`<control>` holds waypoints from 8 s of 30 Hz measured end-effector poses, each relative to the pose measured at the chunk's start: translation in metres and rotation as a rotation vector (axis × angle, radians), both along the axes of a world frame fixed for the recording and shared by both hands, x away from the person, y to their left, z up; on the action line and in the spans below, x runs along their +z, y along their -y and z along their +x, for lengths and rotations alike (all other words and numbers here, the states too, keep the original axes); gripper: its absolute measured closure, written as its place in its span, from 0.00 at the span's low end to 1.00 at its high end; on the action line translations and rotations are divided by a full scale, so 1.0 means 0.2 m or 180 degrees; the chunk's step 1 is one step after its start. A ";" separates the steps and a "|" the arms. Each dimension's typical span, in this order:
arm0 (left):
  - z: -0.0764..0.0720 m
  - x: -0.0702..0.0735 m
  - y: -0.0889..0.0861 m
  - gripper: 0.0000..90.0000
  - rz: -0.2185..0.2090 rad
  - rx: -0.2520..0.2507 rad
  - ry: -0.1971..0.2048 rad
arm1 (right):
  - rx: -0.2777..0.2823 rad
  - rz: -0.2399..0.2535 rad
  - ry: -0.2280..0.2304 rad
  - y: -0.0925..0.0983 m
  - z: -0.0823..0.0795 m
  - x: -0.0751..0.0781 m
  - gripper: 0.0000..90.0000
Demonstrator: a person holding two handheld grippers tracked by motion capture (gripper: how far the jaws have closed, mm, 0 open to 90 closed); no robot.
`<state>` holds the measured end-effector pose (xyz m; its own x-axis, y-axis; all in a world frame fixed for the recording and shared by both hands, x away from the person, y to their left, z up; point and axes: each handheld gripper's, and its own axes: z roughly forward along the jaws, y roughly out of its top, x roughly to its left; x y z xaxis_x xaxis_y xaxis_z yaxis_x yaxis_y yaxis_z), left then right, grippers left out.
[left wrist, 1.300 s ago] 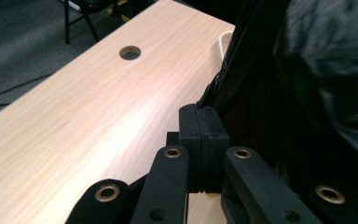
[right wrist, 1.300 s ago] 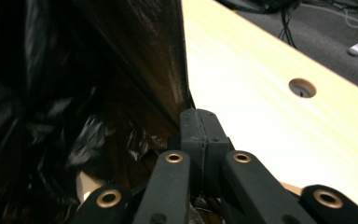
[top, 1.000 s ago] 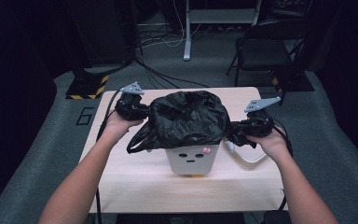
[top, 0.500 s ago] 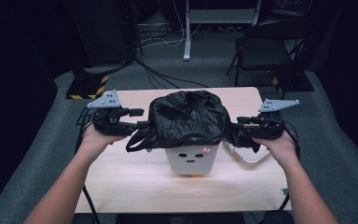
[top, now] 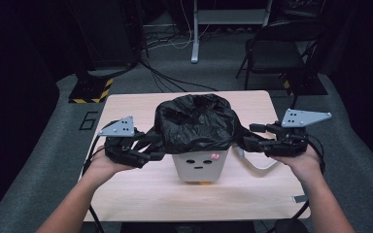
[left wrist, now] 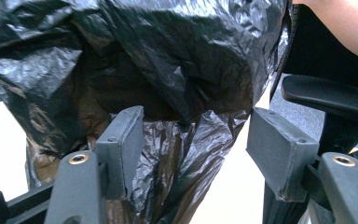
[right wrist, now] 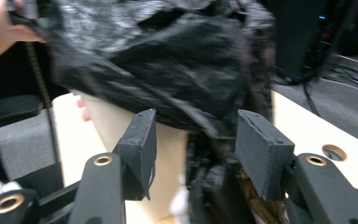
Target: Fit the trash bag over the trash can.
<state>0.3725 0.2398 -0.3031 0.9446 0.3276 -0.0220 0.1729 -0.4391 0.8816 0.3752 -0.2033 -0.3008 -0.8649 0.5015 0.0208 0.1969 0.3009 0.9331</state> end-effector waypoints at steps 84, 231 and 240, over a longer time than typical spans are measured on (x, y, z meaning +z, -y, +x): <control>-0.01 -0.02 0.05 0.73 -0.0008 0.0033 -0.0044 | 0.0304 0.0190 0.0063 -0.14 -0.09 -0.07 0.81; 0.48 0.30 0.73 0.53 0.1148 -0.0130 -0.0091 | -0.0460 -0.0517 -0.0399 -0.09 0.43 -0.21 0.97; 0.47 0.37 0.72 0.52 0.0952 -0.0095 0.0070 | -0.0449 -0.0113 -0.0225 0.02 0.28 -0.11 0.72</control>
<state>0.4673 0.0953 -0.2294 0.9530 0.2886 0.0920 0.1382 -0.6846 0.7157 0.4307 -0.2077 -0.3219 -0.7829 0.6194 0.0592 0.3043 0.2981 0.9047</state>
